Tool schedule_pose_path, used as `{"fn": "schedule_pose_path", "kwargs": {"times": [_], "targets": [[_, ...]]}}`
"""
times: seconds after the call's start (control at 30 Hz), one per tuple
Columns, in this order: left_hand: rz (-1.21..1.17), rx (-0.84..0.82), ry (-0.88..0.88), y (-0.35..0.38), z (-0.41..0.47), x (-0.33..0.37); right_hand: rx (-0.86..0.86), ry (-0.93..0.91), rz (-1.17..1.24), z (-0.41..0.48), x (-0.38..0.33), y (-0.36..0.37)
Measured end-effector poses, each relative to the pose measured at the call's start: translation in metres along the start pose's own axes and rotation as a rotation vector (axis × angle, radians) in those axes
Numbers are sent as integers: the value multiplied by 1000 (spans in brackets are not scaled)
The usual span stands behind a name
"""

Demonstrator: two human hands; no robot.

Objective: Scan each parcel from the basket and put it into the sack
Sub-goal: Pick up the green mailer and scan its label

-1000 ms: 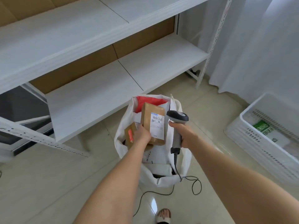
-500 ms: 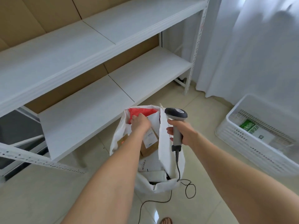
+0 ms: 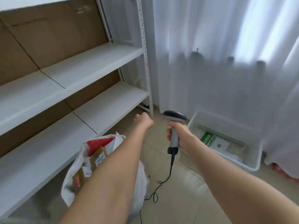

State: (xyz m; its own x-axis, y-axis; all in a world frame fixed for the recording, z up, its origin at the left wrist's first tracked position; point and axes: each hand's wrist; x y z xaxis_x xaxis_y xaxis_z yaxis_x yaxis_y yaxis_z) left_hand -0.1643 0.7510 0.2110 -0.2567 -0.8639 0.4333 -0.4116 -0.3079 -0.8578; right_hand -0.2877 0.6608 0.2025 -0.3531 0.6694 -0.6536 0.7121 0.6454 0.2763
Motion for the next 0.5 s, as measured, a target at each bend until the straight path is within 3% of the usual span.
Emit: {"fn": "schedule_pose_path", "kwargs": {"times": [0.3,0.5], "targets": [[-75,-49,176,68,0,172,64,-72,238,11,-75,-146],[-68,-105,249,126,46,257,122,-67,362,59,-115,-227]]}}
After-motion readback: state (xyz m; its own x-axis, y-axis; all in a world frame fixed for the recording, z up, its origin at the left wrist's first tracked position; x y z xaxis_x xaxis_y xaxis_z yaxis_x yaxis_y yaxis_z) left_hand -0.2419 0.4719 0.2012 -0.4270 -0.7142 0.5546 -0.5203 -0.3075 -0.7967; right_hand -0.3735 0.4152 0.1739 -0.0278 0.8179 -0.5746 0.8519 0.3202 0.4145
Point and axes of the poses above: each hand's wrist, its own z-axis towards the middle knuckle, its own y-axis out of the palm, x = y × z, and after that the axes turned 6 degrees about y, right-handed
